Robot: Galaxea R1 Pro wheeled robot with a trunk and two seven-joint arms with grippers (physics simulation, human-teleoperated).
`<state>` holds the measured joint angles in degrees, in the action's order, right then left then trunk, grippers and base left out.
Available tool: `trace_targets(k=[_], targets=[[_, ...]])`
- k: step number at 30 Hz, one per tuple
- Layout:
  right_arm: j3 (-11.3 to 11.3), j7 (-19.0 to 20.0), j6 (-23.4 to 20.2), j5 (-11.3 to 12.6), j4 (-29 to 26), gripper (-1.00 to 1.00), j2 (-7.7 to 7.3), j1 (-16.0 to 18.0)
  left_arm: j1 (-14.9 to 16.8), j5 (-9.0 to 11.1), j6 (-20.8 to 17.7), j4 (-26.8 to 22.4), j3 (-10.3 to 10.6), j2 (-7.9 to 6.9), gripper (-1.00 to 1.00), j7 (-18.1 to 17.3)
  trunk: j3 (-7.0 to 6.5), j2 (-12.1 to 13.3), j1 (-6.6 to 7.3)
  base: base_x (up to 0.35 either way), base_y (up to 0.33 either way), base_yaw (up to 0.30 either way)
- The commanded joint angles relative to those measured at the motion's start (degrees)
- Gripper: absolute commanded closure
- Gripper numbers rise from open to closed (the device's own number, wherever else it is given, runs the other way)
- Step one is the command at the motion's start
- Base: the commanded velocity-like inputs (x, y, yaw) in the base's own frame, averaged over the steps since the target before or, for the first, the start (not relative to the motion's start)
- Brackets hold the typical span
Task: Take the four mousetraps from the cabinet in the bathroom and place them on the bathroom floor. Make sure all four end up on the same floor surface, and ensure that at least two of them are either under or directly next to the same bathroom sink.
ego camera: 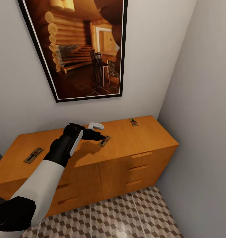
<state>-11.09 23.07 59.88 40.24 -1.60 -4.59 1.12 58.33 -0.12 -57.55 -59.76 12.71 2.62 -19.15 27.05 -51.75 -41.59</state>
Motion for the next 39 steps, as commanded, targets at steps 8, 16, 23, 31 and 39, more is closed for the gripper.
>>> trace_targets(k=[8, 16, 23, 31, 39], targets=[[-0.42, 0.31, 0.12, 0.63, 0.02, 1.00, 0.02, 0.03, 0.03, -0.06, -0.28, 0.10, 0.19, 0.65, -1.00, -0.02, 0.06, -0.04, -0.01, 0.000, 0.000, 0.000], [-0.42, 0.31, 0.12, 0.63, 0.02, 1.00, 0.02, 0.03, 0.03, -0.04, -0.28, 0.44, 0.21, 0.71, -1.00, -0.01, 0.06, -0.04, -0.01, 0.000, 0.000, 0.000], [-0.42, 0.31, 0.12, 0.63, 0.02, 1.00, 0.01, 0.03, 0.03, -0.06, -0.28, 2.48, 0.21, 0.71, -1.00, -0.03, 0.06, -0.04, -0.01, 0.000, 0.000, 0.000], [-0.42, 0.31, 0.12, 0.63, 0.02, 1.00, 0.02, 0.03, 0.03, -0.02, -0.34, 2.62, 0.21, 0.58, -1.00, -0.08, 0.06, -0.04, -0.01, 0.000, 0.000, 0.000], [-0.42, 0.31, 0.12, 0.63, 0.02, 1.00, 0.02, 0.03, 0.03, 0.02, -0.38, 1.69, 0.28, 0.47, -1.00, -0.10, 0.06, -0.04, -0.01, 0.000, 0.000, 0.000]])
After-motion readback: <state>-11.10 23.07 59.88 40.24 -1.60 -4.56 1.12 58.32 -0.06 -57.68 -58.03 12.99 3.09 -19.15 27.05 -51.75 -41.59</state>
